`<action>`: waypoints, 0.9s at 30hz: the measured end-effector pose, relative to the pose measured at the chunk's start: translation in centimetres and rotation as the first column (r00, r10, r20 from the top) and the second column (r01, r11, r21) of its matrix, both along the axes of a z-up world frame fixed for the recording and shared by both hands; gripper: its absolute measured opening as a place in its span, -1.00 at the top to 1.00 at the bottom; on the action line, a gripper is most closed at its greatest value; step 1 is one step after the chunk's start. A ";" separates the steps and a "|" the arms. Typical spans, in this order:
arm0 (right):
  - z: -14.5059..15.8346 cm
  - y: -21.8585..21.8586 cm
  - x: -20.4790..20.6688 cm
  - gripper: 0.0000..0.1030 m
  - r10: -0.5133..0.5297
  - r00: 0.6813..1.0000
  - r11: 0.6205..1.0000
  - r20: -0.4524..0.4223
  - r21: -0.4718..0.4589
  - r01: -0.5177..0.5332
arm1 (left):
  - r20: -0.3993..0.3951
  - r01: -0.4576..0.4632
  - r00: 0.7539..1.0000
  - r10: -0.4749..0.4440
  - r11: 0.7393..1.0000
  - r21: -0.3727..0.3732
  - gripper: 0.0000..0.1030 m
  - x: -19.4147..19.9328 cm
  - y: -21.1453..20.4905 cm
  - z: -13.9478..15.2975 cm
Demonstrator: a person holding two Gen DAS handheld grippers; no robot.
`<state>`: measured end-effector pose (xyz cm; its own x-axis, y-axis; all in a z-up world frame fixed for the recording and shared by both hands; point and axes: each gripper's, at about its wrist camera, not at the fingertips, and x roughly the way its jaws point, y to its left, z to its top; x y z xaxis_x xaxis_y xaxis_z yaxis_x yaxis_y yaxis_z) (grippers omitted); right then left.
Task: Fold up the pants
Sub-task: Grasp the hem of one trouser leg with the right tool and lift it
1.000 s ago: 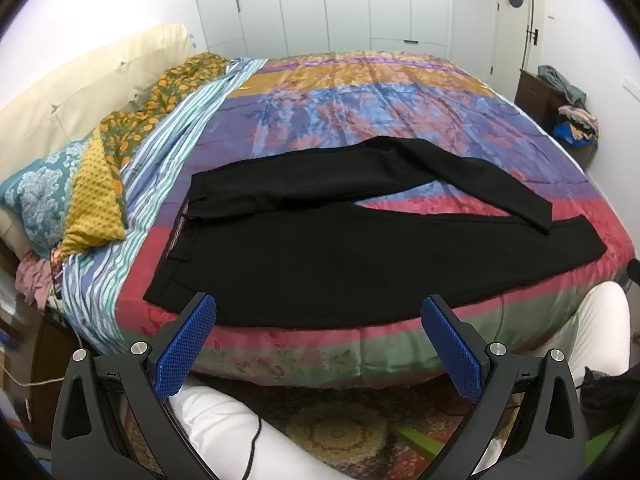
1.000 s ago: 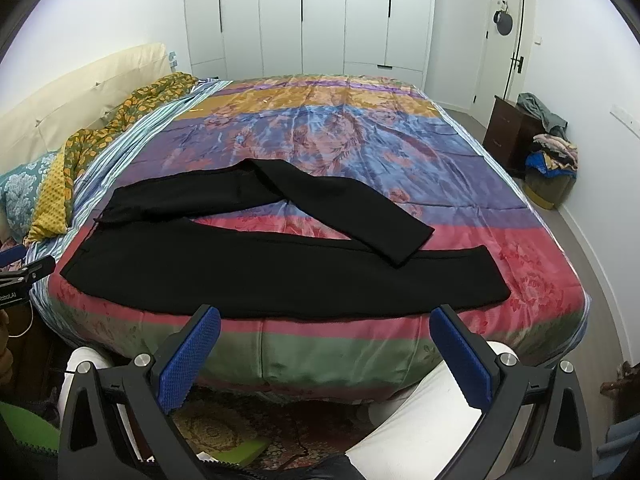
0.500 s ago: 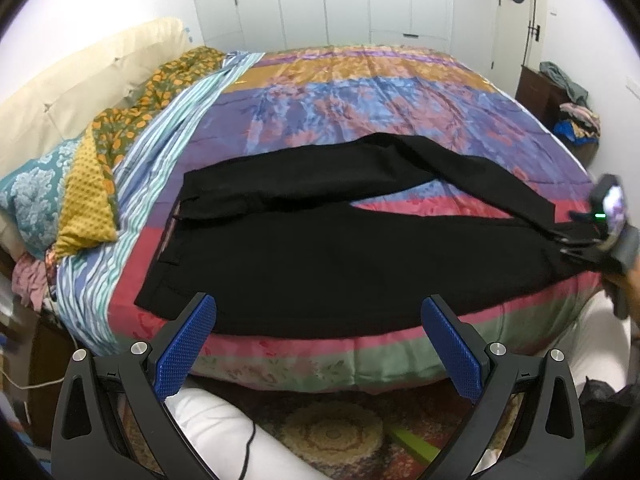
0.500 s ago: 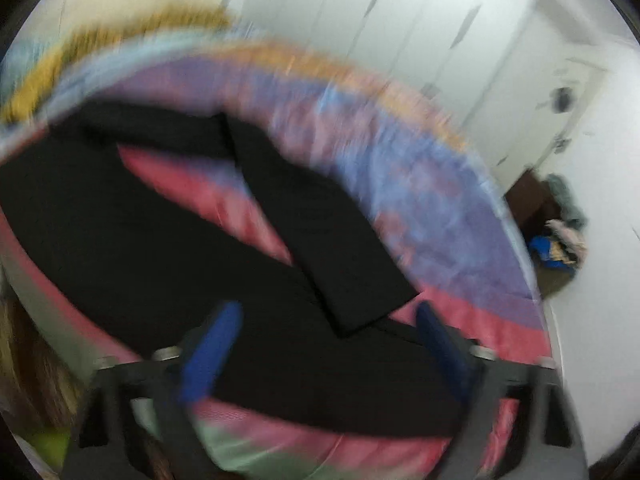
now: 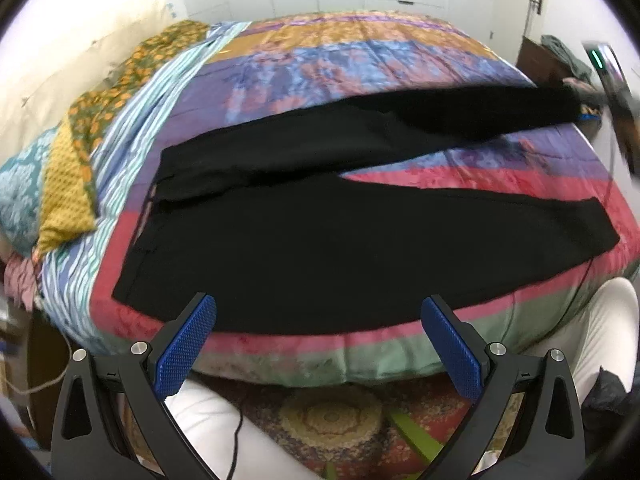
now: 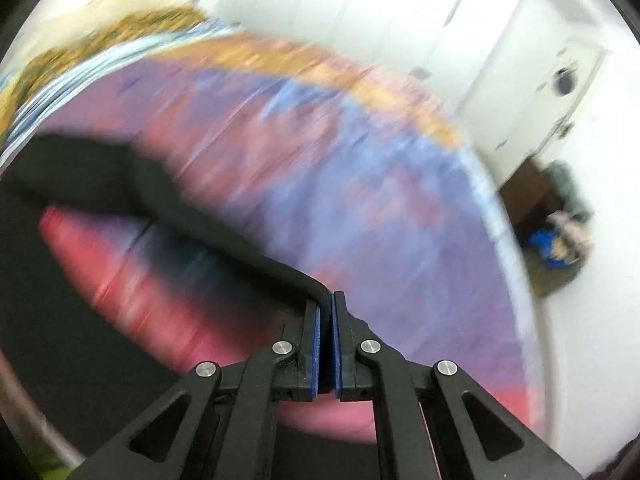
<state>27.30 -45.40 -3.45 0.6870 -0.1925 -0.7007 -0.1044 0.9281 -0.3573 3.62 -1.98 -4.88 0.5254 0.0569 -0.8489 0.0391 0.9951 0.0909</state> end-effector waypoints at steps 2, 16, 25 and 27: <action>1.5 -2.9 5.4 0.58 -0.088 0.996 0.996 -0.003 -0.028 0.087 | 0.020 0.013 1.000 -0.013 1.000 0.004 -0.99 0.4 -0.6 0.4; -9.7 10.4 7.1 -0.15 0.189 0.957 0.816 -0.220 0.578 -0.028 | -0.080 -0.017 0.997 0.013 0.999 -0.049 -0.98 2.6 0.2 -2.8; -16.8 34.8 7.0 -0.20 0.608 0.740 0.575 -0.288 0.802 -0.160 | -0.094 -0.031 0.995 0.033 0.999 0.025 -0.98 3.1 0.3 -3.0; -17.1 31.7 8.5 -0.20 0.564 0.769 0.629 -0.301 0.760 -0.164 | -0.094 -0.046 0.994 0.048 0.999 0.022 -0.98 3.2 0.9 -3.3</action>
<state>35.82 -13.73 -20.52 0.1263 0.6410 -0.7571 -0.4534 0.7161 0.5307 6.84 -1.13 -8.14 0.4390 0.0969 -0.8932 0.0018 0.9941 0.1087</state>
